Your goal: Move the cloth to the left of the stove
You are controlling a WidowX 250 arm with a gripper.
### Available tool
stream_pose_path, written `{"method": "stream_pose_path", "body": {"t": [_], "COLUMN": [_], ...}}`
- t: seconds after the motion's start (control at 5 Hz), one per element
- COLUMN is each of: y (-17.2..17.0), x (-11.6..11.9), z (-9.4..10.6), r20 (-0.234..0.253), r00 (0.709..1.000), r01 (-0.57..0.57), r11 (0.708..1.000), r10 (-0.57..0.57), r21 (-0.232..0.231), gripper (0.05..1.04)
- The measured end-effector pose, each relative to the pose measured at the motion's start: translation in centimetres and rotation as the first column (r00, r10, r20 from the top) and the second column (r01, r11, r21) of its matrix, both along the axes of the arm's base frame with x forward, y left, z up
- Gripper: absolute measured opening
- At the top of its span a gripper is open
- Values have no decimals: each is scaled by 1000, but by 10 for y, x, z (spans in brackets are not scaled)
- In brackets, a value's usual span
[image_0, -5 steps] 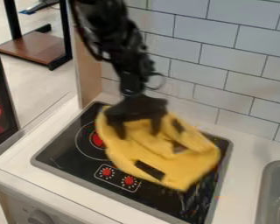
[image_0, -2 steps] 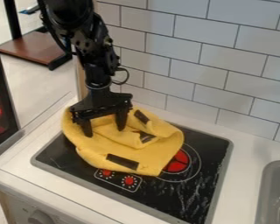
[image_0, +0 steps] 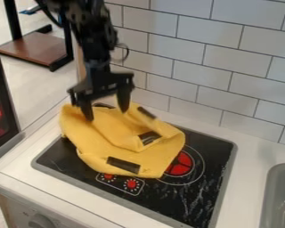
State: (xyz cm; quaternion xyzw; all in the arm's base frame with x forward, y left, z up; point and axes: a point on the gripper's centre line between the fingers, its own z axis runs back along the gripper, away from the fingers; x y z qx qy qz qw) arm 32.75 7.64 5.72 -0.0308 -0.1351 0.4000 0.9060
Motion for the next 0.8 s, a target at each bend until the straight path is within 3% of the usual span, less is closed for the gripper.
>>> {"method": "stream_pose_path", "body": {"t": [0.6, 0.8], "y": [-5, -7], "x": [-13, -23], "z": [89, 97], "r20": [178, 189], "r00": [984, 982], "r01": [-31, -25], "r11": [999, 1000], "r10": [28, 26], "r21": [18, -10], "gripper": [999, 999]}}
